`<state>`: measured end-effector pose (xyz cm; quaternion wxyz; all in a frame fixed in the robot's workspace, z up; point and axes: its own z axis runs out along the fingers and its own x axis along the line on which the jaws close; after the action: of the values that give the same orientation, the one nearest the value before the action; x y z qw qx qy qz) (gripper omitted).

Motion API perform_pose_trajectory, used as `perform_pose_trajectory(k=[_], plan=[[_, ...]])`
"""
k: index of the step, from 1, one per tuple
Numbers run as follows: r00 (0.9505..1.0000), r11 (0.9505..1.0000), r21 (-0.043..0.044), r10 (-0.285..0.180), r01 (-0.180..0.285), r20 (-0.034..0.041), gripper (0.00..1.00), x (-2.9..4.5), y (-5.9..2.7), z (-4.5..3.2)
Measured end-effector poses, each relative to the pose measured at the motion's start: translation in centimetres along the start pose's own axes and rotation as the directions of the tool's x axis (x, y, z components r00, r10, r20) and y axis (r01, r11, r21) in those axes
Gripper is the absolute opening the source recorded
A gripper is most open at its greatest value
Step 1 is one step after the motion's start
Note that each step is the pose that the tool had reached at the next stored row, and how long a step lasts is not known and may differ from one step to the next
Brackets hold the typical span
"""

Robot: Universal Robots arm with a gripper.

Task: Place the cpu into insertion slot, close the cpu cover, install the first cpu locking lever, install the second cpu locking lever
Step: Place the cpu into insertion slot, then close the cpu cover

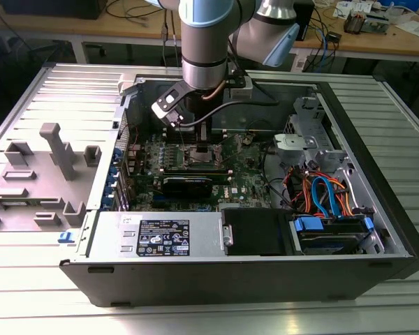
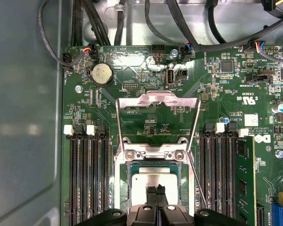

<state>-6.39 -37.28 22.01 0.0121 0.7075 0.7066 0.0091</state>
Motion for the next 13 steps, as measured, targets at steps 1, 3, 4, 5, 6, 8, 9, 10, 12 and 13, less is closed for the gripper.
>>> perform_pose_trajectory(k=[1,3,4,5,6,8,9,10,12,13], plan=[[1.0,1.0,0.0,0.0,0.0,0.0,0.11,0.0,0.0,0.0],[1.0,1.0,0.0,0.0,0.0,0.0,0.11,0.0,0.0,-0.01],[1.0,1.0,0.0,0.0,0.0,0.0,0.11,0.0,0.0,-0.04],[1.0,1.0,0.0,0.0,0.0,0.0,0.11,0.0,0.0,-0.08],[1.0,1.0,0.0,0.0,0.0,0.0,0.11,0.0,0.0,-0.08],[1.0,1.0,0.0001,0.0,0.0,0.0002,0.11,0.0,0.0,-0.11],[1.0,1.0,0.0002,0.0,0.0,0.0004,0.11,-0.01,0.0,-0.14],[1.0,1.0,0.0001,0.0,0.0,0.0003,0.11,-0.01,0.0,-0.18],[1.0,1.0,0.0001,0.0,0.0,0.0001,0.11,0.0,0.01,-0.31],[1.0,1.0,0.0001,0.0,0.0,0.0002,0.11,-0.01,0.01,-0.37]])
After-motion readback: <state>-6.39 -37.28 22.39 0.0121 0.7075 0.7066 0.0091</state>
